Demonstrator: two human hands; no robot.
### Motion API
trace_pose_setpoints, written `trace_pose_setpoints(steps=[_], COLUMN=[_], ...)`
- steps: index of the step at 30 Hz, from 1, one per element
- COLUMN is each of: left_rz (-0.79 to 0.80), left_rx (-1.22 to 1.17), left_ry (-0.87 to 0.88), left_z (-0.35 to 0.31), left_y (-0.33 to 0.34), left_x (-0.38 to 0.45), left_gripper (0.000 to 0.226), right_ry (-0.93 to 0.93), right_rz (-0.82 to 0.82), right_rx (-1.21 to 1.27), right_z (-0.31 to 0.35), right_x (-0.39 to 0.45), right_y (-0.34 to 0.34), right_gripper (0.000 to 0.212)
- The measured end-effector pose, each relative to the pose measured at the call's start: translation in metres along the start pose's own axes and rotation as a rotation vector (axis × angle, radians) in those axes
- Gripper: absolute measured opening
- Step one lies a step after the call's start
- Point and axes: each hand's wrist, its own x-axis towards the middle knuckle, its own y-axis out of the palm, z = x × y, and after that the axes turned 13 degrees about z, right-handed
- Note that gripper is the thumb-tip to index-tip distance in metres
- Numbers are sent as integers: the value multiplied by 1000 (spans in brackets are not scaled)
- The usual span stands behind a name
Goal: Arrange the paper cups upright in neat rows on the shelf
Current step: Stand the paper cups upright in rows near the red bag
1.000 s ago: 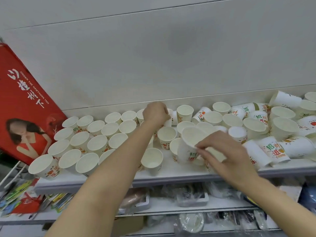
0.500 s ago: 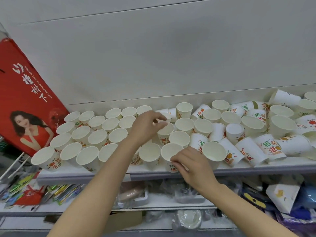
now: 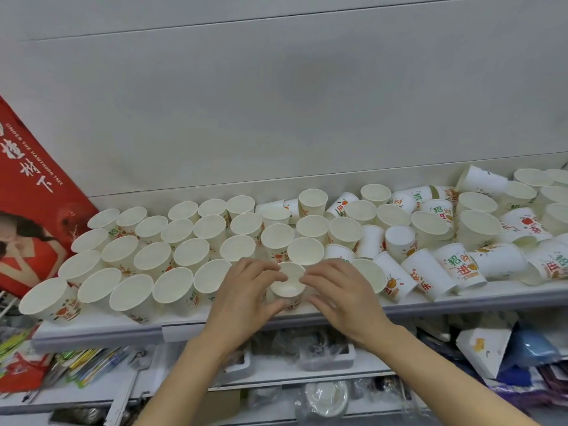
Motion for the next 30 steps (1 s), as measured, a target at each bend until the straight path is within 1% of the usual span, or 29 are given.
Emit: trace_pose_setpoints(steps=[2, 4, 5, 7, 10, 12, 14, 17, 19, 21, 23, 25, 28, 30], left_rz=[-3, 13, 47, 175, 376, 470, 521, 496, 472, 513, 556, 557, 537, 551], left_rx=[-26, -16, 5, 68, 196, 276, 318, 277, 275, 307, 328, 333, 329, 325], left_ry=[-5, 16, 29, 43, 83, 114, 136, 148, 160, 165, 162, 168, 186, 173], left_z=[-6, -18, -26, -47, -75, -87, -93, -91, -85, -82, -81, -83, -87, -91], left_y=[-6, -15, -19, -25, -22, -16, -13, -14, -16, -15, -10, -5, -1, 1], left_x=[12, 34, 49, 81, 122, 137, 144, 146, 146, 144, 142, 141, 142, 139], left_gripper=[43, 38, 36, 36, 44, 47, 48, 42, 39, 44, 54, 61, 61, 58], right_ry=[71, 163, 204, 257, 242, 225, 214, 233, 252, 245, 241, 247, 232, 224], right_rz=[-54, -103, -109, -86, -39, -13, 12, 15, 9, 23, 37, 43, 53, 58], right_rx=[-89, -147, -167, -189, -196, -194, -189, -179, -181, -186, -192, -197, -187, -170], right_z=[-10, -17, -20, -26, -32, -34, -35, -38, -39, -40, -43, -45, -46, -47], right_x=[-17, -33, -38, -44, -47, -51, -56, -62, -62, -60, -59, -61, -67, -70], right_y=[-14, -25, -27, -31, -35, -39, -42, -44, -44, -44, -45, -45, -47, -49], right_gripper=[27, 29, 29, 25, 11, 6, 8, 13, 12, 10, 9, 9, 7, 6])
